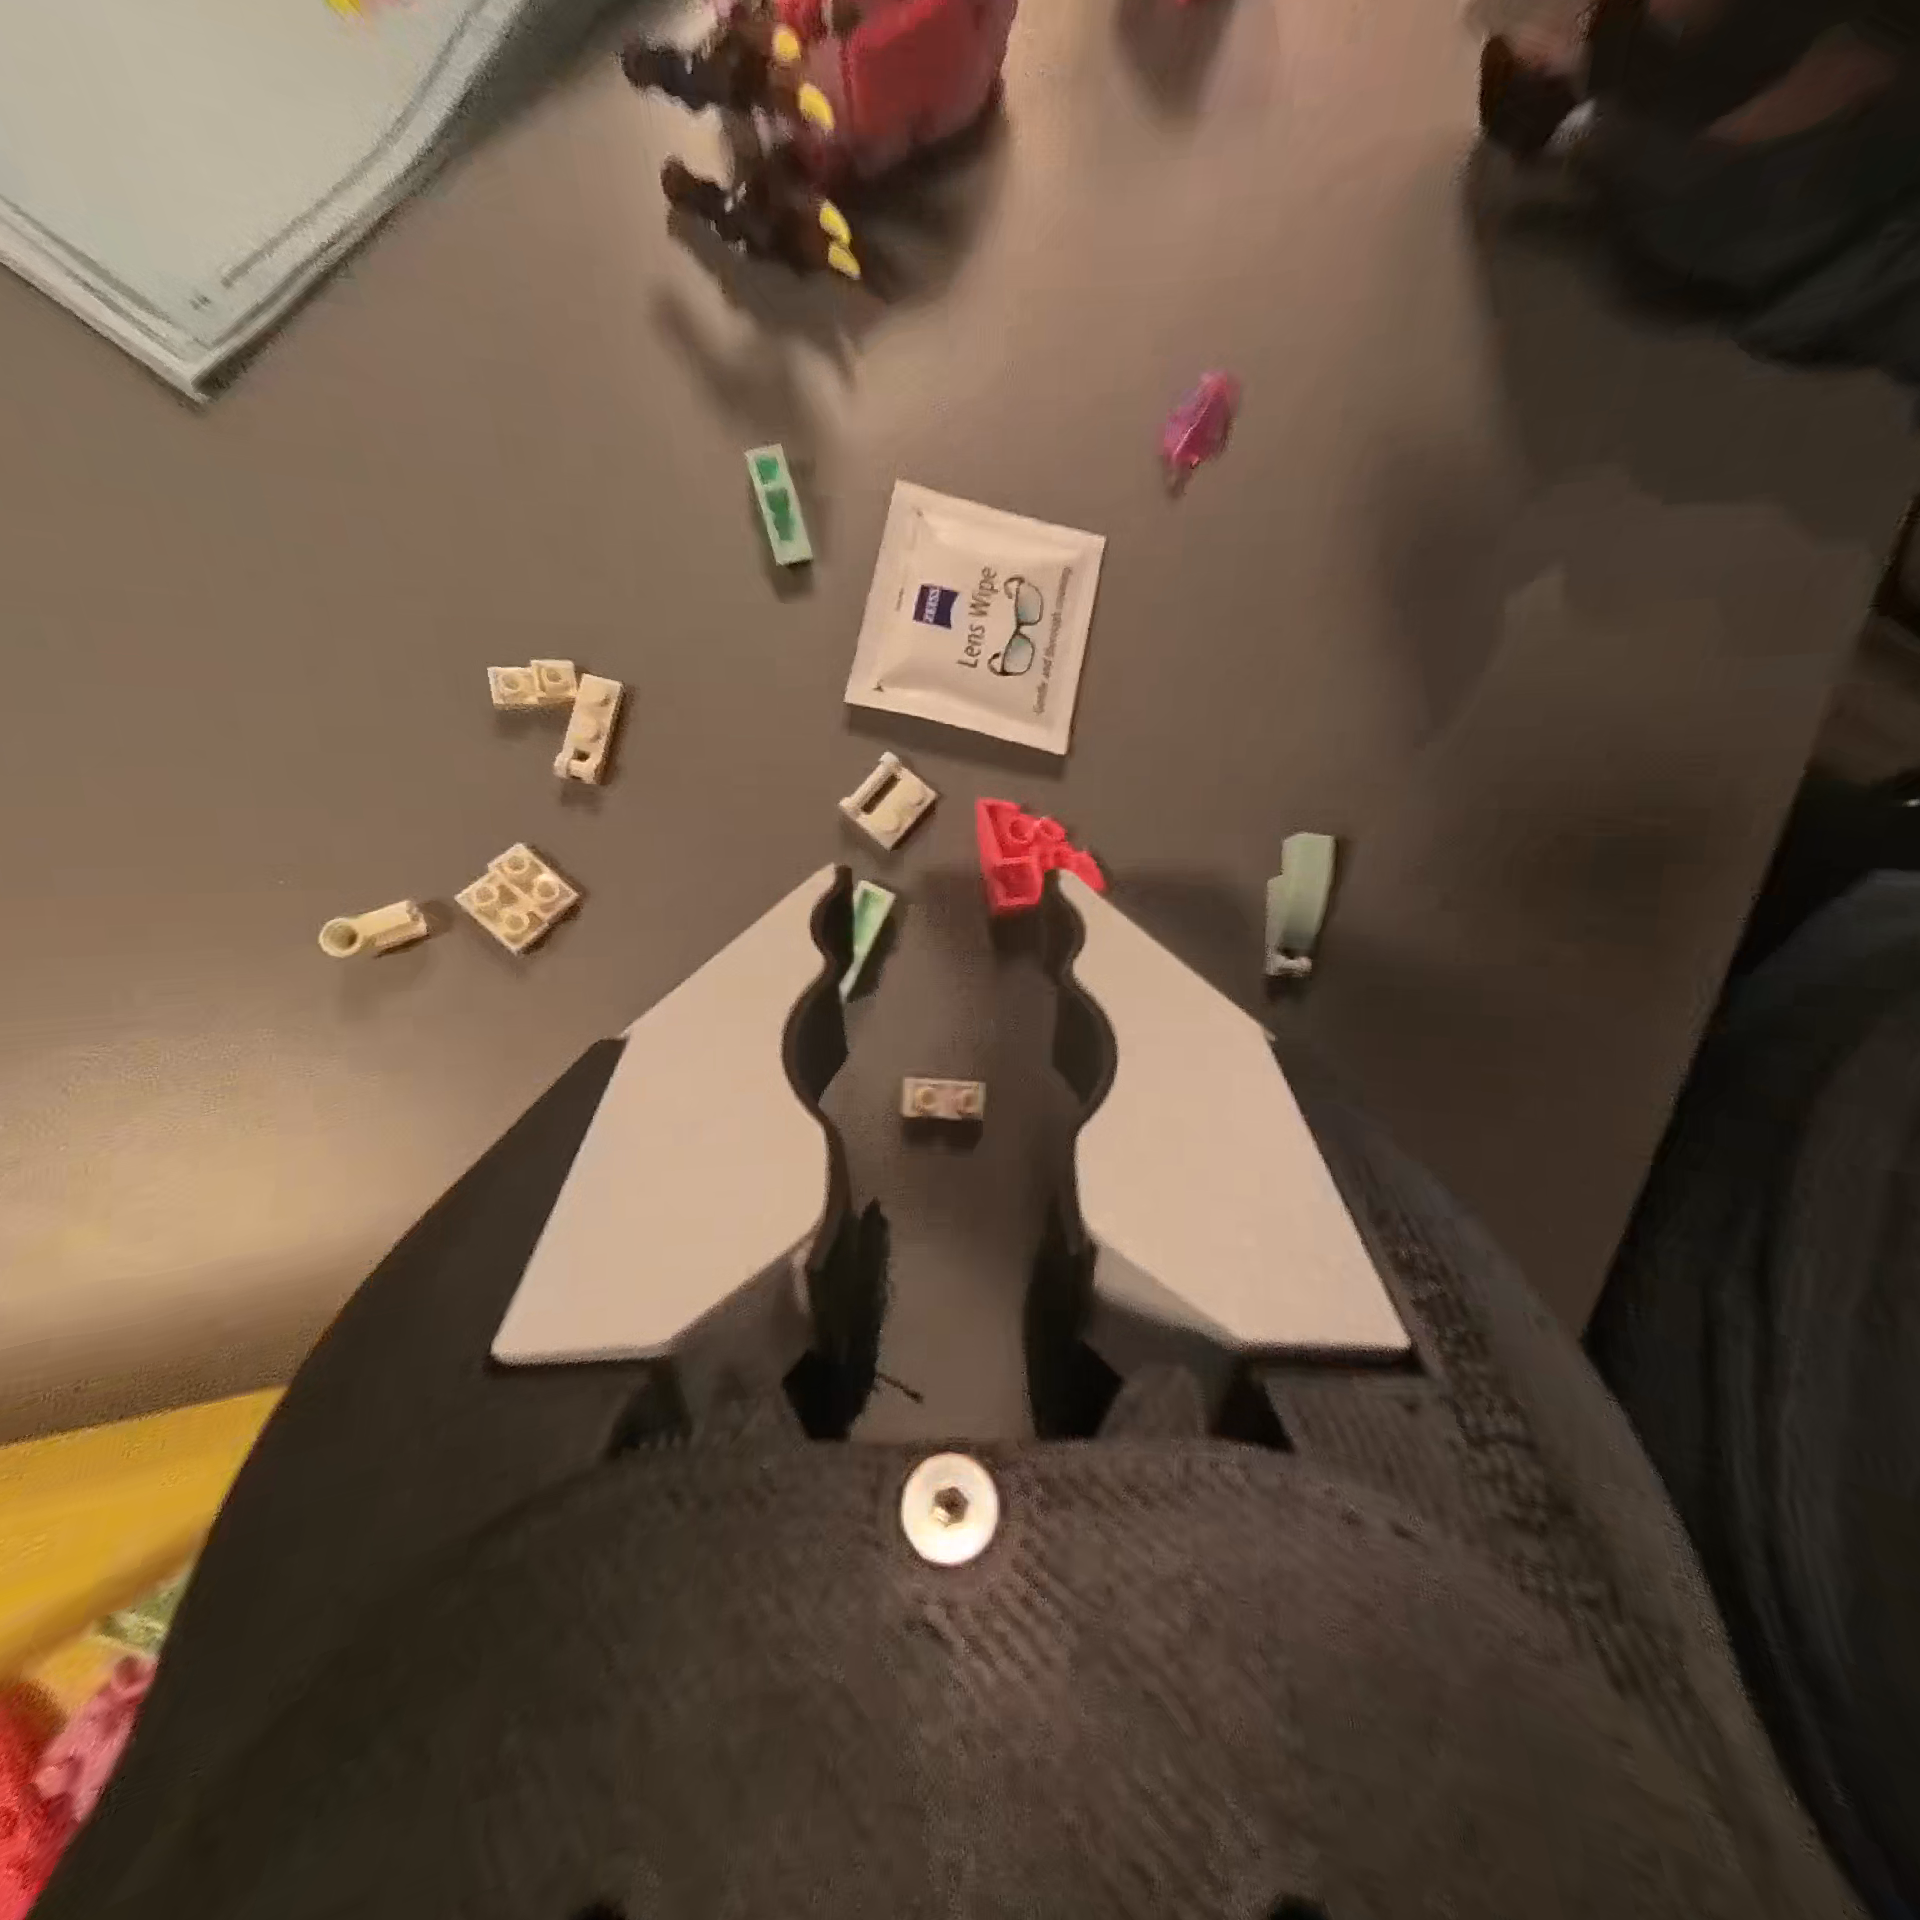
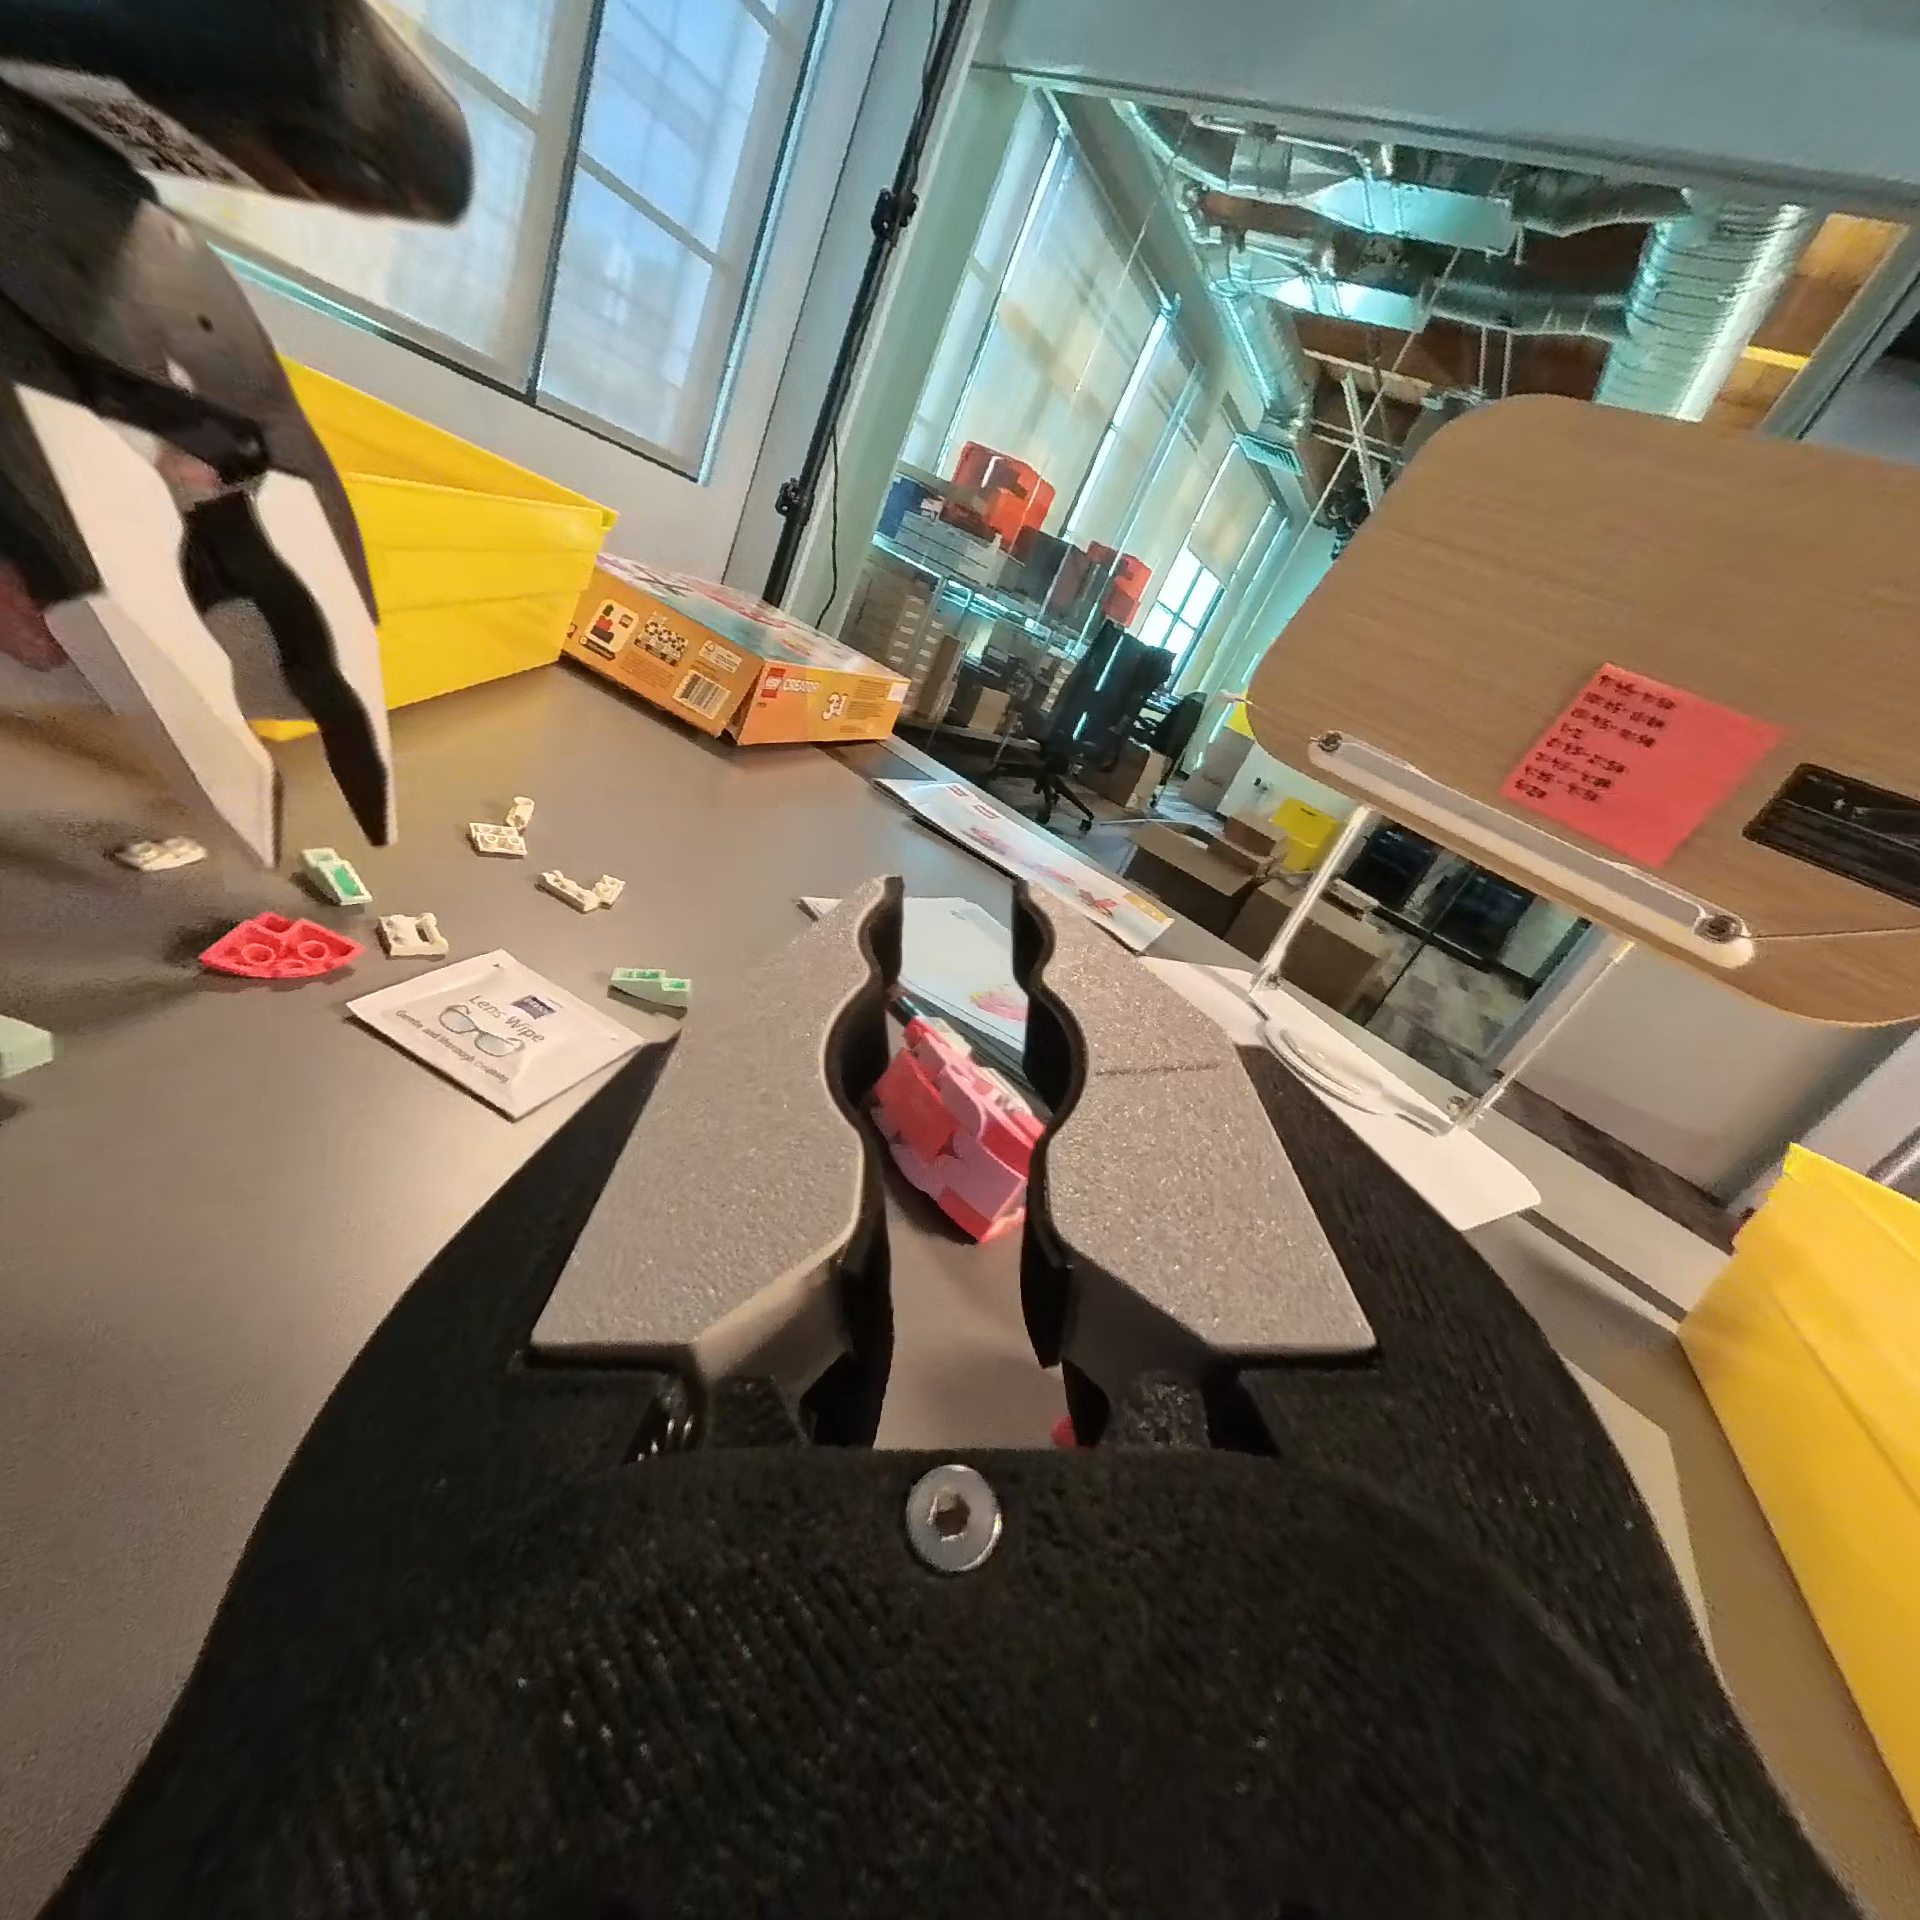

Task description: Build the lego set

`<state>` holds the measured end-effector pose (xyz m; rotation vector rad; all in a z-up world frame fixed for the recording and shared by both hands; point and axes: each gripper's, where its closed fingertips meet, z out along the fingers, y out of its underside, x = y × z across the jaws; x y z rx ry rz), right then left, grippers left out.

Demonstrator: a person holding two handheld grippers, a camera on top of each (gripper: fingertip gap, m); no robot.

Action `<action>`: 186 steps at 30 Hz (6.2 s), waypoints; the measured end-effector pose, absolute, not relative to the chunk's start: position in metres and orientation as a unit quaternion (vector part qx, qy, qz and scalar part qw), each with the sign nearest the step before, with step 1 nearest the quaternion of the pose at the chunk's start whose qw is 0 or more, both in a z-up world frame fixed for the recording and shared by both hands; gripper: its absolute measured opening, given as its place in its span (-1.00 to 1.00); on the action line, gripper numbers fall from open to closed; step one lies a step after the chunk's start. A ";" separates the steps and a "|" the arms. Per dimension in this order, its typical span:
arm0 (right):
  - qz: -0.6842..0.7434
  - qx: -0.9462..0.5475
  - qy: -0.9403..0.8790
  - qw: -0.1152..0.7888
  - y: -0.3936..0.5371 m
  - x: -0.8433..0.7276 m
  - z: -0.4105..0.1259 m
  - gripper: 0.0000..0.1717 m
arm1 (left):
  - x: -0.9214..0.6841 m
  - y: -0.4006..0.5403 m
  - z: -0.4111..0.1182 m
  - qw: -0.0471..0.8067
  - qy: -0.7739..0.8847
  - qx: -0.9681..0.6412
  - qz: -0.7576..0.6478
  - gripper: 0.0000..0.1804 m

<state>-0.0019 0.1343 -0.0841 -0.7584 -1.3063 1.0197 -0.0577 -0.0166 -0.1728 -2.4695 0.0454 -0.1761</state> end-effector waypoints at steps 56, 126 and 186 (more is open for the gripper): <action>0.426 -0.349 -0.543 0.634 0.153 0.000 -0.081 -0.83 | 0.024 0.025 -0.191 0.251 0.056 -0.960 -0.113 -0.77; 0.419 -0.306 -0.592 0.617 0.120 -0.001 -0.090 -0.83 | -0.092 0.084 -0.189 0.303 -0.134 -0.939 -0.094 -0.61; 0.389 -0.317 -0.596 0.627 0.062 -0.015 -0.082 -0.99 | -0.009 0.064 -0.075 0.665 -0.063 -0.668 -0.328 -0.93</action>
